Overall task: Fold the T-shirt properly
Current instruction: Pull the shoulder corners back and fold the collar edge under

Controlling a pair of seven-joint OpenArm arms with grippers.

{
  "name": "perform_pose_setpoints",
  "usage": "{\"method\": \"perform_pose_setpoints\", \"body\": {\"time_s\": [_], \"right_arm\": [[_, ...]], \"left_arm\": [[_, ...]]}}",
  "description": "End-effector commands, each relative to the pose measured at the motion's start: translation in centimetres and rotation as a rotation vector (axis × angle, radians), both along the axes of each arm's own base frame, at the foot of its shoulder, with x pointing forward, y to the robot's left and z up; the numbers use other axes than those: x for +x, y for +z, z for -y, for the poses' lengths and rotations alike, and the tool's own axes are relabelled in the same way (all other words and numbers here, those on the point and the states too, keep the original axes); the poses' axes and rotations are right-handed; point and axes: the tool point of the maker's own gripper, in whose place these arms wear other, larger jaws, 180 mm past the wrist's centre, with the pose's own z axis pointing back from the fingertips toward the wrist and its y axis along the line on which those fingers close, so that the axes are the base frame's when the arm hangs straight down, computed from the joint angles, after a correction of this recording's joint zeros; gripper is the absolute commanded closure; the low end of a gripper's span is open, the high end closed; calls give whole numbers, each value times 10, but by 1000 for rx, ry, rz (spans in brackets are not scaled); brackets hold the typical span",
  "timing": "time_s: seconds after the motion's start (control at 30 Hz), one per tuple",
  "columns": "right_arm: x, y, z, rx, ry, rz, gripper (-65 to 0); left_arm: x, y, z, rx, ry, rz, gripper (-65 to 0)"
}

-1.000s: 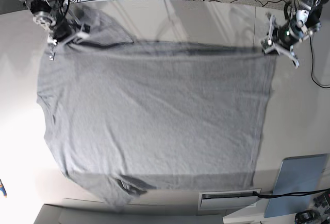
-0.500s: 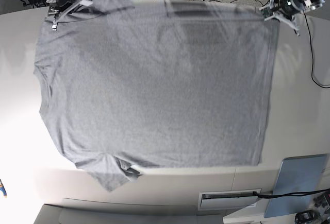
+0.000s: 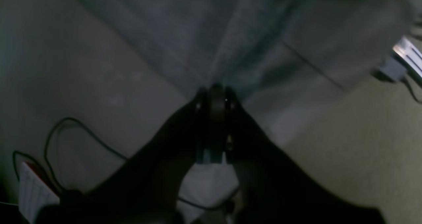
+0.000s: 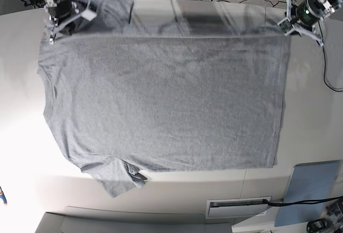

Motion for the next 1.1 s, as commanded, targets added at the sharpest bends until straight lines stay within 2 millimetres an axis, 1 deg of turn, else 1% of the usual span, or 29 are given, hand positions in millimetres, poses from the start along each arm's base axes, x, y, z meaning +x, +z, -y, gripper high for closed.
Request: {"method": "perform_pose_setpoints", "body": {"time_s": [0.0,0.1,0.27,0.37,0.5,0.73,0.8,0.97,1.07], "right_arm": [[13,11,-3,8,18,51,0],[32,15,-8,68,13,80,0],[58,10,0,119,-13,100,0],[75,15,5,135,-31,132,0],[94,23,4,175,-45,160,0],[116,30,6,211,-59,187,0],[120,27,7,206,-57,187,0],[129,15,-3,183,-15,165,0],[138,13,-3,144,5,176,0]], "left_arm": [[11,9,-2,8,-4,40,0],[22,10,0,-4,16,70,0],[34,6,2,-33,69,105,0],[43,4,5,-65,91,130,0],[58,3,5,-88,127,161,0],[79,4,4,-110,151,193,0],[82,3,4,-115,151,191,0],[86,3,1,-113,159,197,0],[86,3,1,-113,159,196,0]]}}
